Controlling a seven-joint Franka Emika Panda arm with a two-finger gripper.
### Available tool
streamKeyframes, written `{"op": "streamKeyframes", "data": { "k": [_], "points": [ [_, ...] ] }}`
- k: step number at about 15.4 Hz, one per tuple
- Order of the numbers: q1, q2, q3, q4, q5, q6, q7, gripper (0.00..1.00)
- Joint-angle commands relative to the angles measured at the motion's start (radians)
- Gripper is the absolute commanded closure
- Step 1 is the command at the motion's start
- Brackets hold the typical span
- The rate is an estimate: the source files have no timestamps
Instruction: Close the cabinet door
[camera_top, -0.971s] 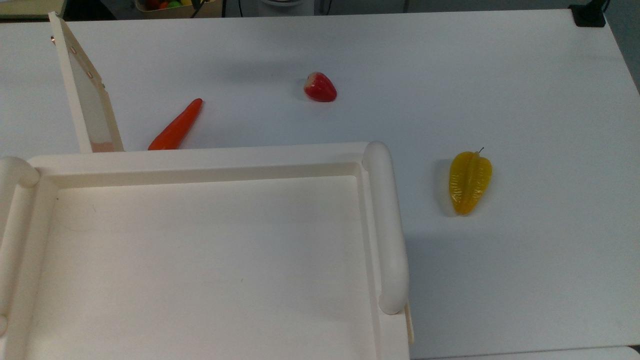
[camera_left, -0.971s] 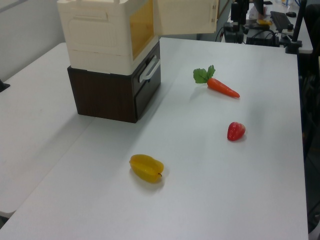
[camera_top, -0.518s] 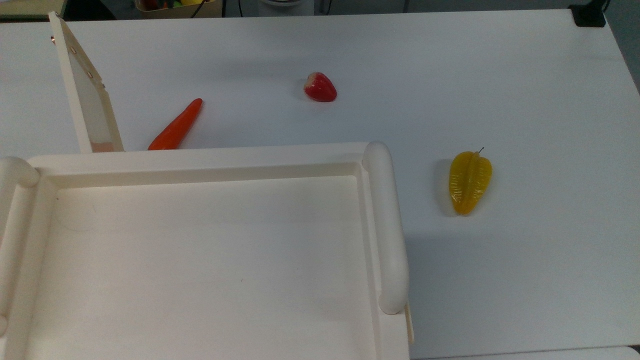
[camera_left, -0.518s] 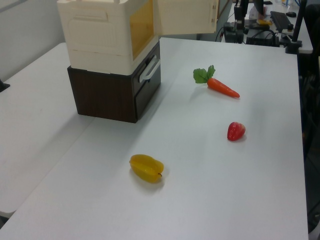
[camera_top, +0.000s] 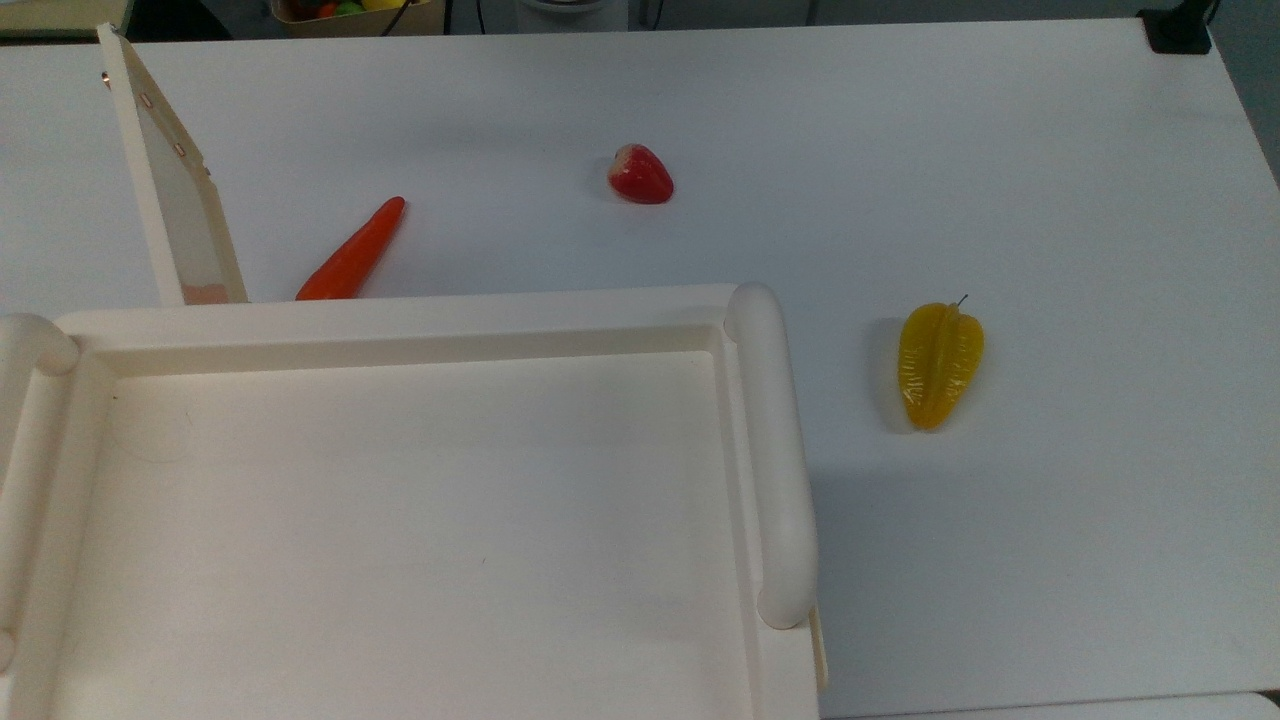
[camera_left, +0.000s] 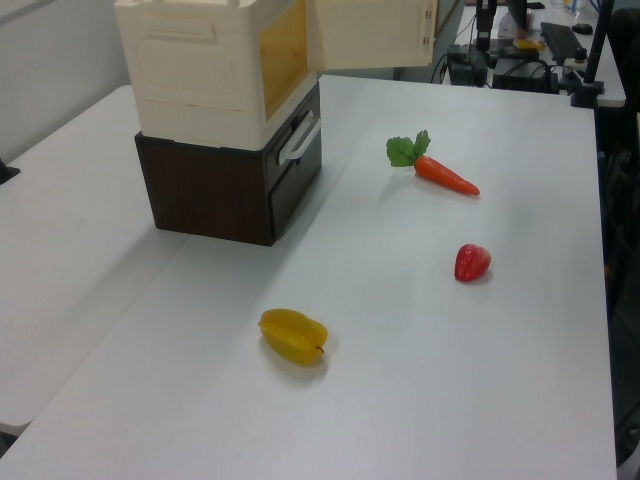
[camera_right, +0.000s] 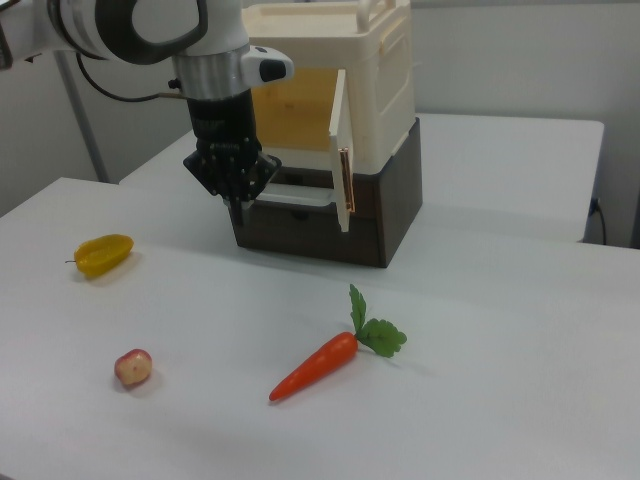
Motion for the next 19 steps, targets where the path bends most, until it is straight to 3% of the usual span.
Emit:
{"op": "streamKeyframes", "data": {
  "k": [1, 4, 12, 19],
  "points": [
    [-0.012, -0.004, -0.001, 0.006, 0.009, -0.009, -0.115, 1.00],
    [-0.043, -0.001, -0.001, 0.018, 0.004, 0.041, -0.167, 1.00],
    [-0.196, 0.024, -0.001, 0.037, 0.016, 0.198, -0.606, 1.00],
    [-0.226, 0.094, -0.001, 0.032, 0.047, 0.431, -0.658, 1.00]
  ]
}}
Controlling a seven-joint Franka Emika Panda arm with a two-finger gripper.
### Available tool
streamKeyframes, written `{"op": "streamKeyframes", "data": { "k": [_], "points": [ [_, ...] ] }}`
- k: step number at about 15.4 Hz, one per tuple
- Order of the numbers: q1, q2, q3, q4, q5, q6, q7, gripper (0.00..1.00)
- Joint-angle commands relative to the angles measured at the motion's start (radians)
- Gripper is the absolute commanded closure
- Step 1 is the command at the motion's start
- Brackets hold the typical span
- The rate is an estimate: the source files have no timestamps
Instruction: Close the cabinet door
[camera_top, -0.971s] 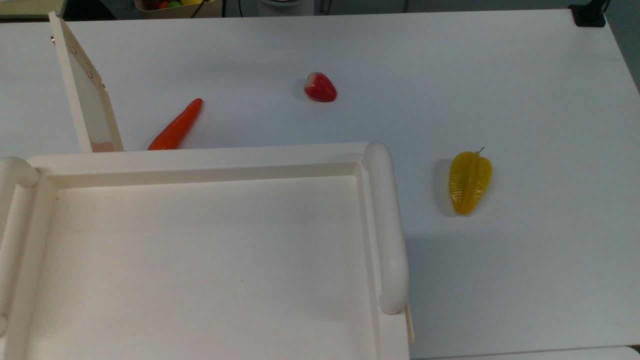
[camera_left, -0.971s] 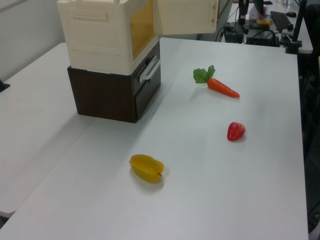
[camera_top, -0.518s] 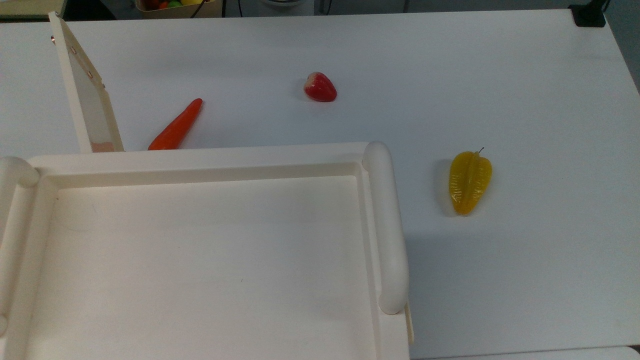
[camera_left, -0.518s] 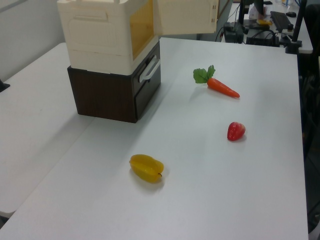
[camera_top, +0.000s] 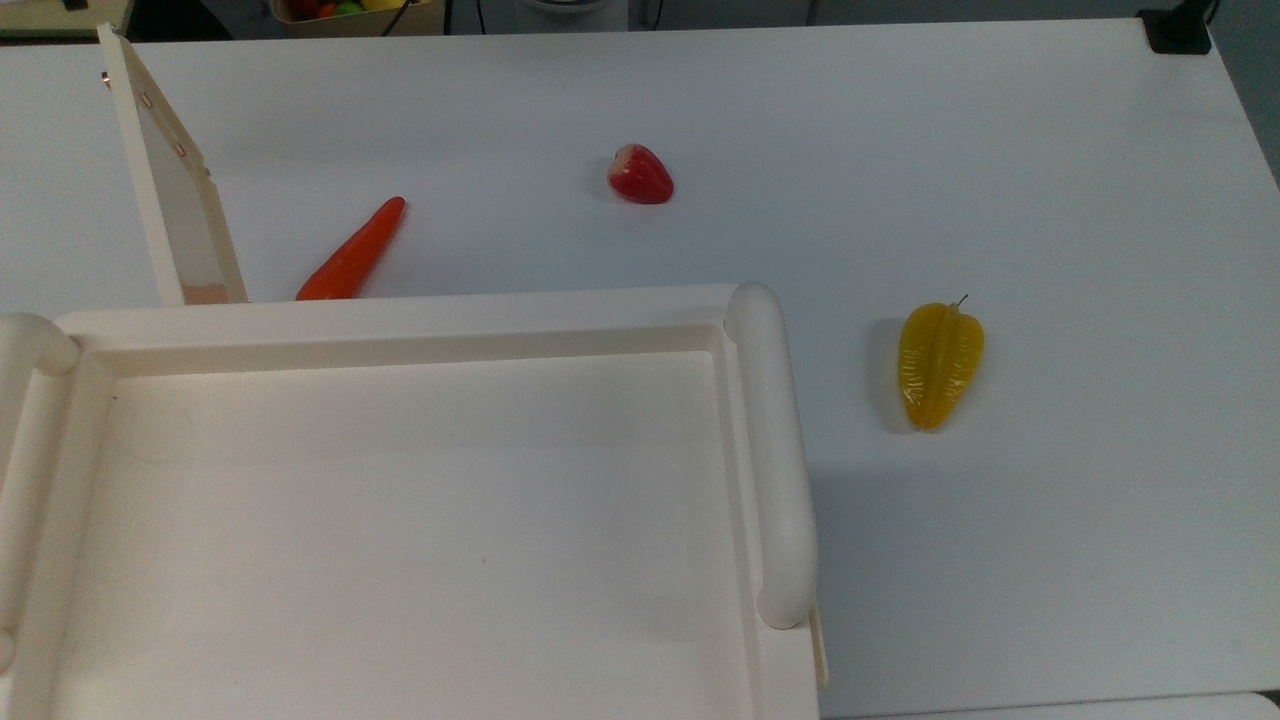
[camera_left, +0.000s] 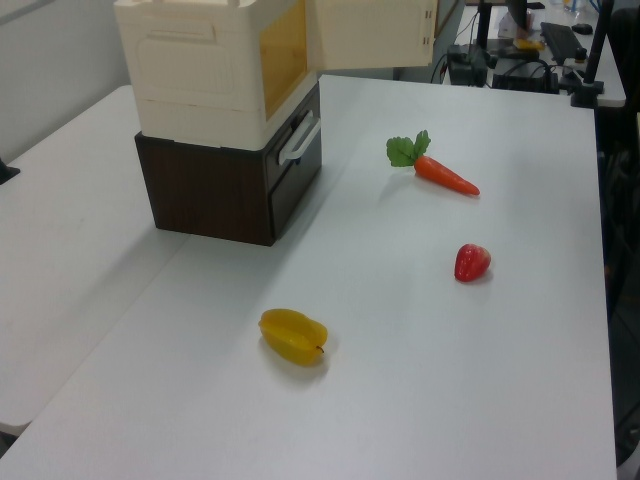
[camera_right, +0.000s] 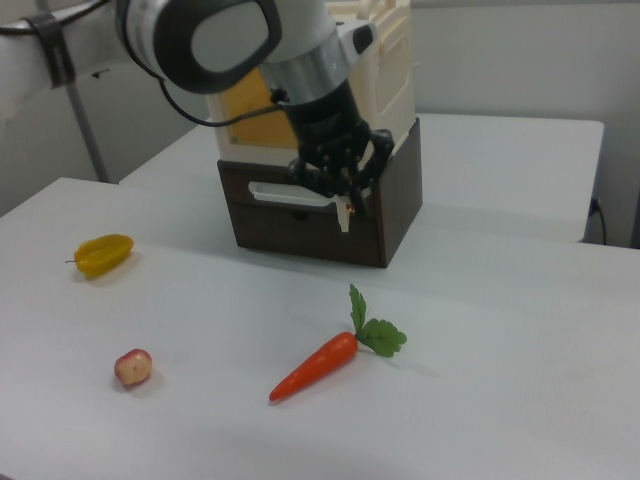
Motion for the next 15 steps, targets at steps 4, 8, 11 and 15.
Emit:
{"op": "streamKeyframes", "data": {
  "k": [4, 8, 11, 15],
  "points": [
    [-0.015, 0.081, 0.003, 0.005, 0.122, 0.190, -0.034, 1.00],
    [-0.014, 0.102, 0.009, 0.005, 0.249, 0.236, -0.086, 1.00],
    [-0.003, 0.103, 0.018, 0.005, 0.298, 0.236, -0.103, 1.00],
    [0.061, 0.101, 0.021, 0.003, 0.320, 0.223, -0.092, 1.00]
  ]
}}
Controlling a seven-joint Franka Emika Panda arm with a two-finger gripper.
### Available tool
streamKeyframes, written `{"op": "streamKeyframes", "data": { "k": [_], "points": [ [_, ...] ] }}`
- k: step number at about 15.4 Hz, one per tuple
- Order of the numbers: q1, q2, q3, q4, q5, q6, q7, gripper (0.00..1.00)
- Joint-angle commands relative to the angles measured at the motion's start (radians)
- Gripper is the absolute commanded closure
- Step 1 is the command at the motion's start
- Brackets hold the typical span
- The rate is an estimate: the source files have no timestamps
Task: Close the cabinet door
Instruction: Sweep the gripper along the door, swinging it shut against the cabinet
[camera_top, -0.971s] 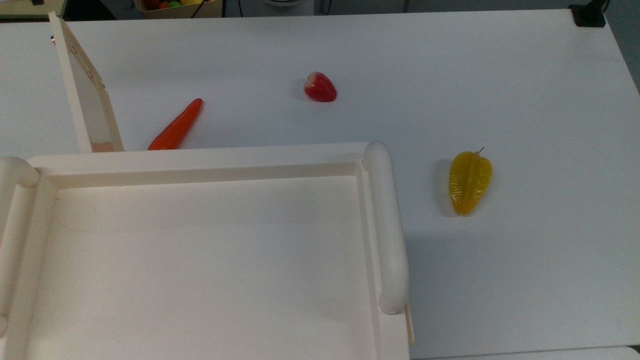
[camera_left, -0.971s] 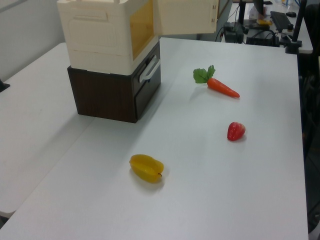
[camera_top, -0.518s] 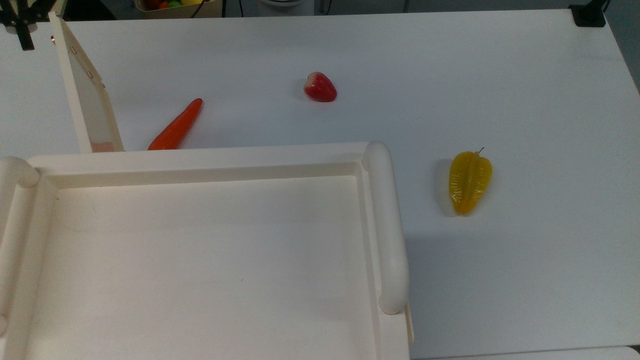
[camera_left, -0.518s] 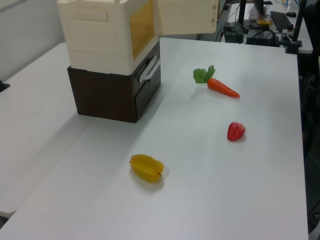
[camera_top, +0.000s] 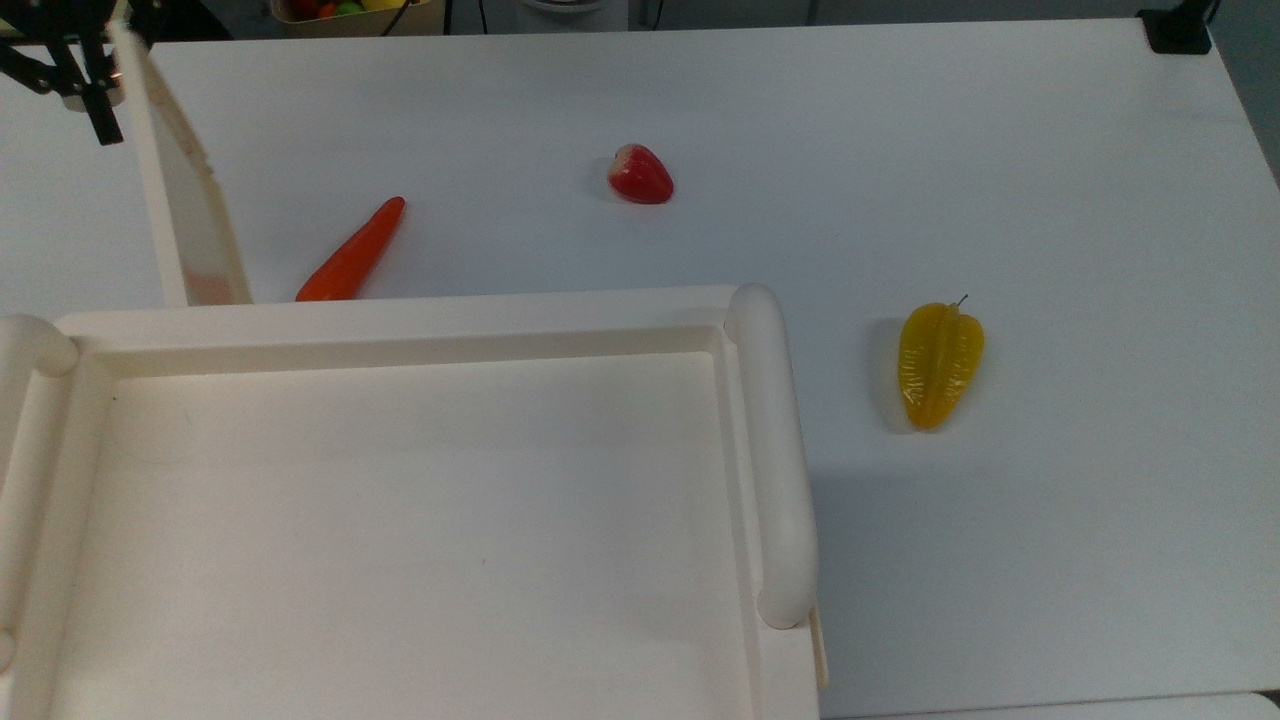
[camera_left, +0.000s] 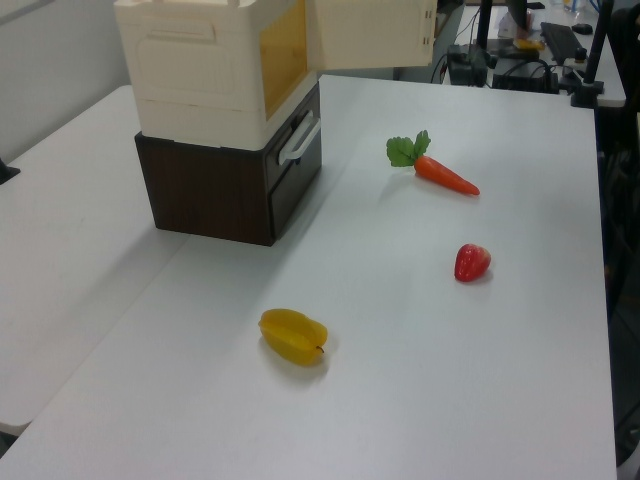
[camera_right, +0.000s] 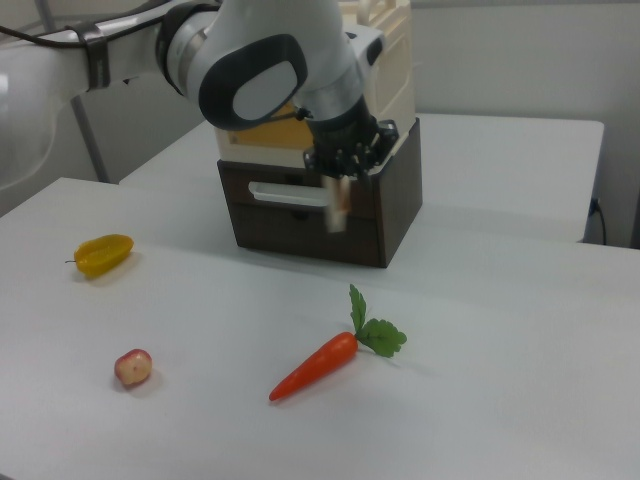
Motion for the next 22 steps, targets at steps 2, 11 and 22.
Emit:
{"op": "streamKeyframes", "data": {
  "k": [2, 11, 22],
  "points": [
    [0.076, -0.002, 0.000, -0.004, 0.029, 0.004, 0.011, 1.00],
    [0.237, 0.000, 0.000, -0.008, 0.041, 0.006, 0.222, 1.00],
    [0.337, 0.027, 0.017, 0.003, 0.043, 0.035, 0.557, 1.00]
  ]
}}
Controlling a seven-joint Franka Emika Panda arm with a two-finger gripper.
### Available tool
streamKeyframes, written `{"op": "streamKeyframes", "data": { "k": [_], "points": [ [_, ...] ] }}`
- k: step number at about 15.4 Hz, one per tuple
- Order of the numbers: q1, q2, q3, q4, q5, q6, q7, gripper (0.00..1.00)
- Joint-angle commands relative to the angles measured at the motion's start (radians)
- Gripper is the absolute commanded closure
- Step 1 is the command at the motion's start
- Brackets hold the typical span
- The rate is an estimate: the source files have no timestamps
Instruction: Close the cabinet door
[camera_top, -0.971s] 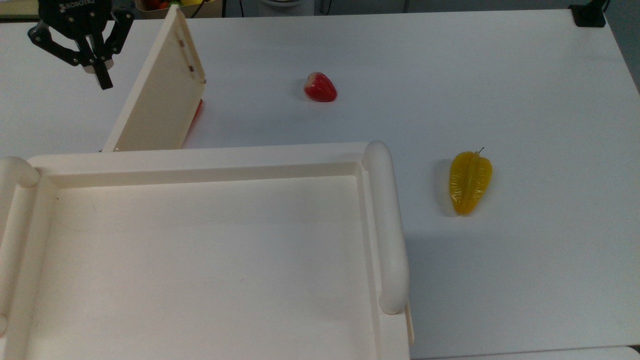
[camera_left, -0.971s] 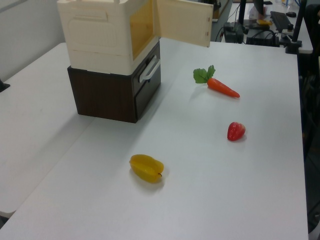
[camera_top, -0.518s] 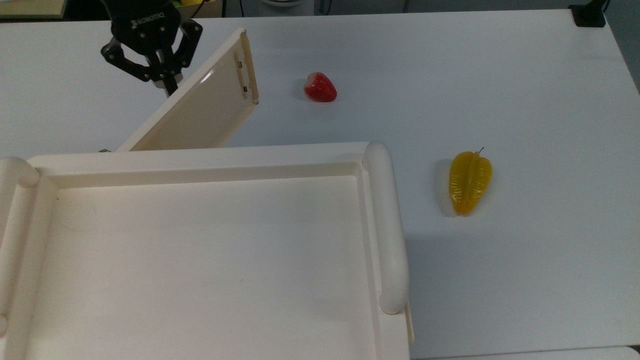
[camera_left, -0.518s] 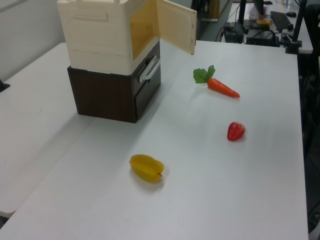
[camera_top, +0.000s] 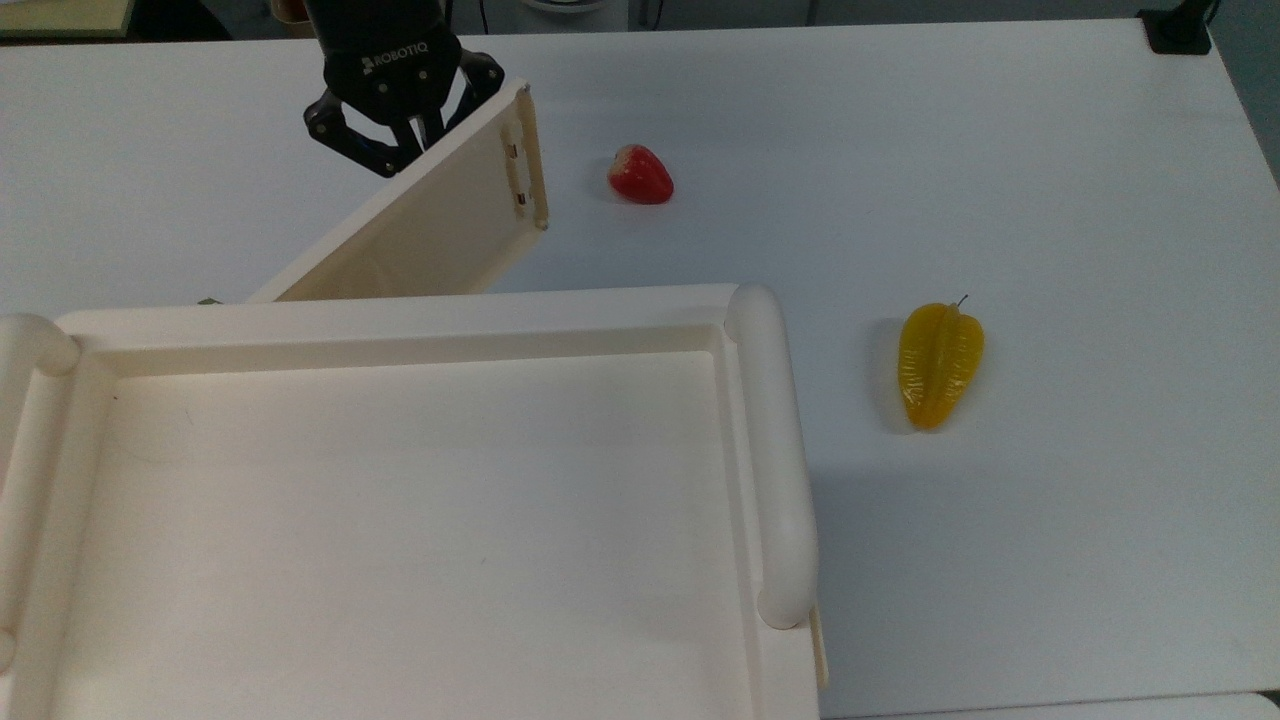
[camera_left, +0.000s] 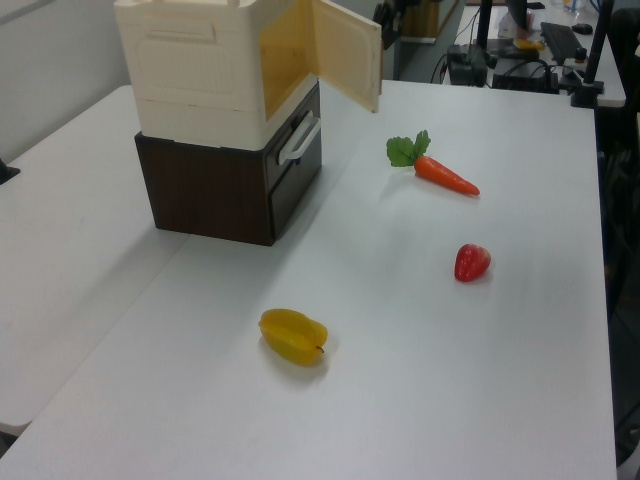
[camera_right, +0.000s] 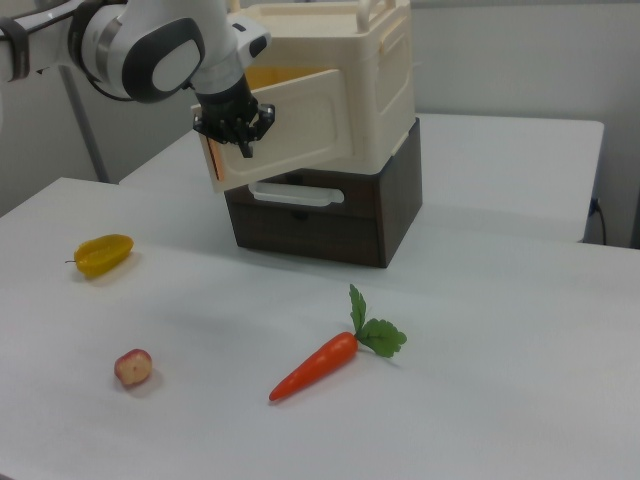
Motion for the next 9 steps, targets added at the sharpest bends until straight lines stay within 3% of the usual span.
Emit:
{"op": "streamKeyframes", "data": {
  "k": [1, 5, 9],
  "points": [
    [0.030, 0.016, 0.015, 0.003, 0.022, 0.077, 0.122, 1.00],
    [0.072, 0.082, 0.019, 0.003, 0.016, 0.249, 0.300, 1.00],
    [0.098, 0.125, 0.021, 0.004, 0.013, 0.380, 0.383, 1.00]
  ]
}}
